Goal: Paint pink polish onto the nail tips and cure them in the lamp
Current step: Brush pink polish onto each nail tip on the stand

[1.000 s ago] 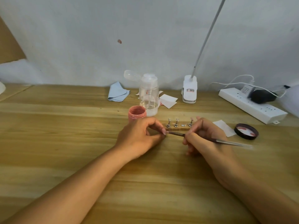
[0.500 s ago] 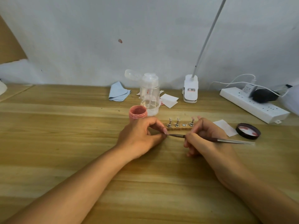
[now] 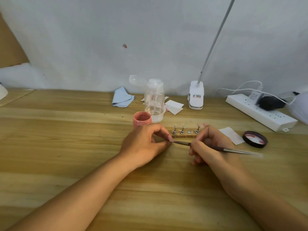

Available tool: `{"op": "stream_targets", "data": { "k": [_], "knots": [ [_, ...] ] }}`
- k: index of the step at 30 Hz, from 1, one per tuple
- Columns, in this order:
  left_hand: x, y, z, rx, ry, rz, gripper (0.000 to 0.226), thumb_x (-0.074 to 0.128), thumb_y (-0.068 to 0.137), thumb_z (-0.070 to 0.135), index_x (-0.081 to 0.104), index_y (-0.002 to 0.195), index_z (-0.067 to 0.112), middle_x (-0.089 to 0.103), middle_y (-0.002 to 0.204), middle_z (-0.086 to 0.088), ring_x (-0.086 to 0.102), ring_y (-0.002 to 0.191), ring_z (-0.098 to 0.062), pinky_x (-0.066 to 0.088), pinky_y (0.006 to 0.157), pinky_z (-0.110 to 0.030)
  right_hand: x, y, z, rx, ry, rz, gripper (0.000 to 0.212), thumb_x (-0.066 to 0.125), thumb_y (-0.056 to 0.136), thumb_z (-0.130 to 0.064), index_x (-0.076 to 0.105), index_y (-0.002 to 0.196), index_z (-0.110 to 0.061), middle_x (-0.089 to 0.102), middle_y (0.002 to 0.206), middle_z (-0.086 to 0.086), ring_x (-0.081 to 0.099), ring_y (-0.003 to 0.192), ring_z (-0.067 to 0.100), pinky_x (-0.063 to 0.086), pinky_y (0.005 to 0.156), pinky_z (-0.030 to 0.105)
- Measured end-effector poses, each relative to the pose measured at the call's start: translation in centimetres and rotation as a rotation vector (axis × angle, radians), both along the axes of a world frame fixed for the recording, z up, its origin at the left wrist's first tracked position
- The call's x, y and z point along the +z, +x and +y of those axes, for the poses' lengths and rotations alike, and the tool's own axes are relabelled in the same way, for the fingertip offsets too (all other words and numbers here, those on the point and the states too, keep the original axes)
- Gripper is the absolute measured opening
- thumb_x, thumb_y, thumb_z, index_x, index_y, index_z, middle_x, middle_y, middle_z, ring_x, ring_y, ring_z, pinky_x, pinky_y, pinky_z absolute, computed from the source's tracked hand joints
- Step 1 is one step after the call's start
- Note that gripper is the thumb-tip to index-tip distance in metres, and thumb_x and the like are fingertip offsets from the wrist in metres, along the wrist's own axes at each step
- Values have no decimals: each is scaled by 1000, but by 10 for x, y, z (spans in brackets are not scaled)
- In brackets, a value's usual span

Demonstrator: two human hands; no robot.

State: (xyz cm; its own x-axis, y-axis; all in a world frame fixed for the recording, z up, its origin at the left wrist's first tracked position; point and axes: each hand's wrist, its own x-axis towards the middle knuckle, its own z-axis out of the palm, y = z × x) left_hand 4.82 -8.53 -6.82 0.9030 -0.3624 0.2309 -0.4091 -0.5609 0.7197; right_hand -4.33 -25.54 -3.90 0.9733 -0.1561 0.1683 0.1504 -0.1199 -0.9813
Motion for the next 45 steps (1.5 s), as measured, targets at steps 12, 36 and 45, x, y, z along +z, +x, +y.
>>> {"op": "stream_targets", "data": {
  "k": [12, 36, 45],
  "knots": [
    [1, -3, -1, 10, 0, -21, 13, 75, 78, 40, 65, 75, 48, 57, 53, 27, 47, 45, 1, 27, 49, -20, 0, 1, -1, -18, -23, -13, 7, 57, 84, 4, 51, 85, 7, 63, 70, 18, 54, 56, 17, 53, 54, 28],
    [0, -2, 0, -19, 1, -27, 11, 73, 76, 43, 65, 81, 49, 68, 70, 14, 52, 50, -1, 33, 56, -24, -2, 4, -3, -33, -5, -8, 8, 56, 85, 4, 49, 82, 6, 60, 66, 13, 52, 48, 5, 52, 53, 30],
    [0, -1, -1, -25, -2, -19, 11, 72, 76, 42, 66, 84, 46, 70, 75, 12, 52, 50, -2, 34, 56, -25, -3, 3, -2, -33, -12, -8, 8, 55, 84, 3, 48, 81, 5, 57, 65, 12, 50, 48, 7, 53, 54, 31]
  ]
}}
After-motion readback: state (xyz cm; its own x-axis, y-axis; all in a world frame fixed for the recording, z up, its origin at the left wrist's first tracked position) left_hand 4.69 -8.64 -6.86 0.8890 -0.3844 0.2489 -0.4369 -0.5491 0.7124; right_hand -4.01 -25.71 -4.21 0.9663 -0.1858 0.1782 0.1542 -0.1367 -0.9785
